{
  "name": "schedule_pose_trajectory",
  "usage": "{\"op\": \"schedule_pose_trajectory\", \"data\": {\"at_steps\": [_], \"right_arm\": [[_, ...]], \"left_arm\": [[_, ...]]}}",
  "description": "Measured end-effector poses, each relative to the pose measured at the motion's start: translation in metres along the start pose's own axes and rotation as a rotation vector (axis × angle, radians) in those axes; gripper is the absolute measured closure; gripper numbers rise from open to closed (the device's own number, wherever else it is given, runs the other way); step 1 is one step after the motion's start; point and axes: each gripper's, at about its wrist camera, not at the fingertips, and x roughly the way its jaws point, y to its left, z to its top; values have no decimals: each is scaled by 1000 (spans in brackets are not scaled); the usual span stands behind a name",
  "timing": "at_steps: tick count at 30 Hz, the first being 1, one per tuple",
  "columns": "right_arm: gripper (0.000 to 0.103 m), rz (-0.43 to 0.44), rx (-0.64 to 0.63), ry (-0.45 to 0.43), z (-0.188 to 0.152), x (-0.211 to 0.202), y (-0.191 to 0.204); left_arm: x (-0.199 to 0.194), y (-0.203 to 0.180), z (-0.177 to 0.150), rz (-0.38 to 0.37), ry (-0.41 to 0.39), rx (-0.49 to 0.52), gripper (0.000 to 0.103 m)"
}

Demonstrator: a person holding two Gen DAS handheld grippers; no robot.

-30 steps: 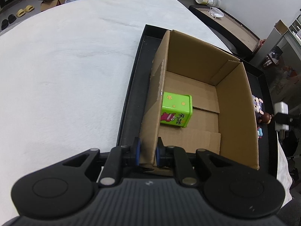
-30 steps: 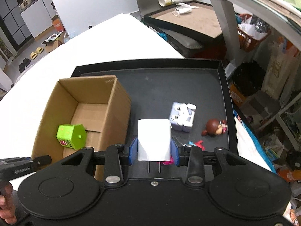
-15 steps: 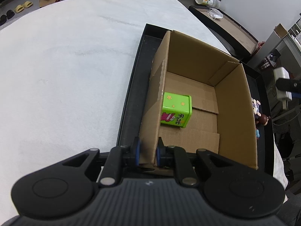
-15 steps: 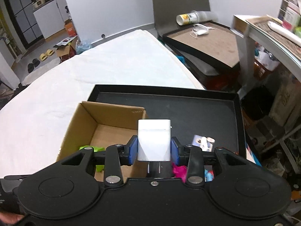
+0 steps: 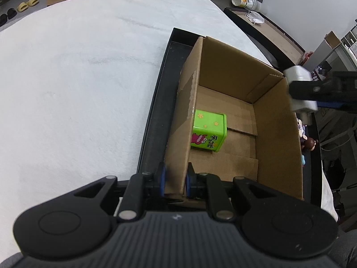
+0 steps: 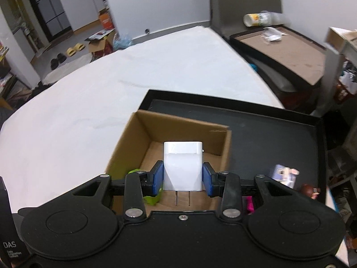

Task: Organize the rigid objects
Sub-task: 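Lower the white charger into the box and open the right tool, then move the right tool back over the figures on the tray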

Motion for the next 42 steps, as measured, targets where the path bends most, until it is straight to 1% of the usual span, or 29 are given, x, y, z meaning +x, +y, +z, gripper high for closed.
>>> {"op": "schedule_pose_trajectory", "data": {"at_steps": [5, 10, 14, 15, 18, 20, 23, 30, 41, 42], "right_arm": [[66, 35, -20, 27, 1, 12, 21], [66, 51, -36, 30, 5, 16, 35], [66, 64, -14, 15, 8, 19, 40], [65, 69, -5, 11, 8, 20, 40], [56, 73, 23, 0, 5, 19, 38], [56, 75, 30, 5, 4, 17, 35], [56, 66, 43, 6, 1, 11, 28], [51, 35, 82, 3, -10, -9, -2], [46, -30, 166, -14, -29, -35, -60], [44, -34, 172, -15, -30, -37, -65]], "left_arm": [[-1, 3, 1, -10, 3, -8, 88], [-1, 2, 2, -12, 8, -8, 88], [0, 2, 3, -14, 11, 0, 88], [0, 1, 3, -13, 12, 7, 88], [0, 1, 4, -14, 14, 7, 88], [0, 1, 4, -15, 11, 8, 88], [-2, 2, 5, -19, 5, 3, 88], [-5, 0, 7, -5, 12, 8, 88], [-19, -8, 10, -1, -35, 18, 88], [-20, -9, 10, 1, -37, 22, 88]]}}
